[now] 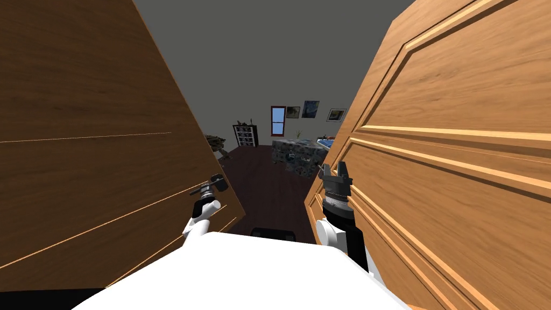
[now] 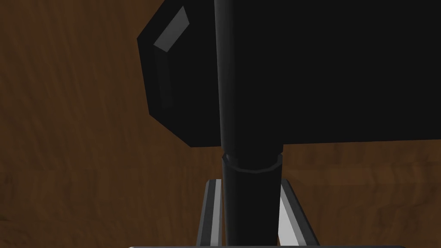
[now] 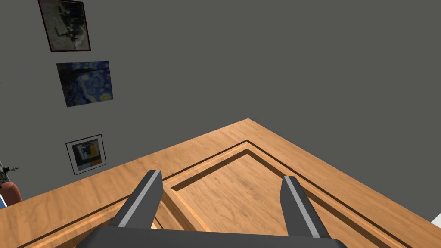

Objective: Push the door open

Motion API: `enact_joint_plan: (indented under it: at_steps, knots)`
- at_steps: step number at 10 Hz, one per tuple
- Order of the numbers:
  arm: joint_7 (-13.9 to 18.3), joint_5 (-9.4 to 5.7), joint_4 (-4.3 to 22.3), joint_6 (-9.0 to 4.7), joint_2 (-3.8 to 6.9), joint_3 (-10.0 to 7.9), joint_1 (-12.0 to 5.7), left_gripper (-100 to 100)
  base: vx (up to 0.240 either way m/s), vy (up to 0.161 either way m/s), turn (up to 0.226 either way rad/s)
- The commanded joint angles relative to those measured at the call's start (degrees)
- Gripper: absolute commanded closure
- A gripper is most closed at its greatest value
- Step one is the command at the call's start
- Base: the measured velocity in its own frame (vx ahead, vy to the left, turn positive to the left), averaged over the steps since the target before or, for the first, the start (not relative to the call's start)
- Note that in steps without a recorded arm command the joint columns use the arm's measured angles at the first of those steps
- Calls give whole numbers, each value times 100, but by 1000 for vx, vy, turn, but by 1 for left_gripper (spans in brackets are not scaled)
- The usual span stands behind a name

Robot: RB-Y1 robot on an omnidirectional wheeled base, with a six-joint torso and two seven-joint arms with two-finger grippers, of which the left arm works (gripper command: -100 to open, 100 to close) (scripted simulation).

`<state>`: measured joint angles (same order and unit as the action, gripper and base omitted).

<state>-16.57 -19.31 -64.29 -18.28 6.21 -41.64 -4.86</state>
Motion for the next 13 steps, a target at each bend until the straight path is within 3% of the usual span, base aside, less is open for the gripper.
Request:
enact_joint_plan:
  at_steps: [1, 10, 11, 13]
  knots:
    - [-133, -124, -84, 17, 13, -168, 52, 100, 132, 25, -42]
    - [-750, -1035, -323, 6, 93, -927, 458, 100, 173, 27, -31]
    - [-750, -1035, -323, 6, 93, -927, 458, 100, 132, 23, 13]
    - [-885, -1234, -376, 3, 105, -1093, 546, 100, 165, 40, -36]
